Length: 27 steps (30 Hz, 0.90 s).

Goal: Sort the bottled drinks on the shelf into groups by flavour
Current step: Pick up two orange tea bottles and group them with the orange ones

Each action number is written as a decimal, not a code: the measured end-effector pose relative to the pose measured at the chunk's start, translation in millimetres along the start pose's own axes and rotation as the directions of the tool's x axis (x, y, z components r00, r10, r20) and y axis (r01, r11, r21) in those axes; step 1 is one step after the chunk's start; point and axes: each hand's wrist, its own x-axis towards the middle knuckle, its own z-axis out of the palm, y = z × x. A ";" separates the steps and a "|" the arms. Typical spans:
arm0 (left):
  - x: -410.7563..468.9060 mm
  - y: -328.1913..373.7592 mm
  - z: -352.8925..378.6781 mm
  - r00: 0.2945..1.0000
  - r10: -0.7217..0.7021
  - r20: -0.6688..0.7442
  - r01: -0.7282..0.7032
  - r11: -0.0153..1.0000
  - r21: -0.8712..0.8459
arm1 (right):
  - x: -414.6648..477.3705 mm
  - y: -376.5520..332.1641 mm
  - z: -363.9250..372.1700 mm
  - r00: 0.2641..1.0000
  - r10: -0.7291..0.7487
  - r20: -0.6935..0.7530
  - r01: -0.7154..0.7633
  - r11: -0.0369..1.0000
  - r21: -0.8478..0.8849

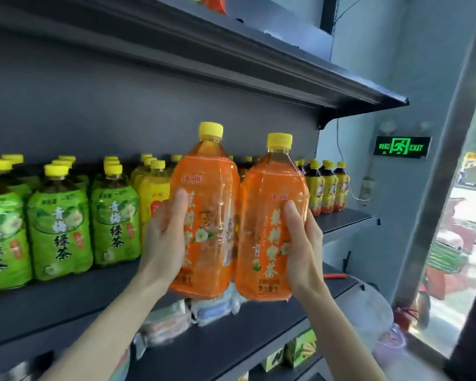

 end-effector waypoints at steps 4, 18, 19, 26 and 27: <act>32.5 -44.5 58.2 1.000 -0.014 -0.002 0.014 0.999 -0.029 | 52.3 37.4 -39.3 1.000 -0.015 -0.017 0.015 1.000 -0.008; 145.9 -163.9 207.3 0.996 -0.018 -0.084 0.031 0.987 0.159 | 230.9 152.5 -125.2 0.998 0.050 0.037 -0.050 0.999 -0.020; 148.8 -169.1 212.0 0.995 -0.032 -0.099 0.048 0.984 0.170 | 239.4 160.7 -128.6 0.997 0.059 0.056 -0.058 0.998 -0.015; 154.6 -190.2 241.4 0.968 -0.026 -0.249 0.078 0.977 0.201 | 295.0 212.7 -143.2 0.968 0.115 0.223 -0.131 0.990 0.057; 156.2 -191.3 245.0 0.961 -0.015 -0.276 0.075 0.975 0.208 | 301.8 216.6 -144.1 0.962 0.111 0.248 -0.131 0.989 0.067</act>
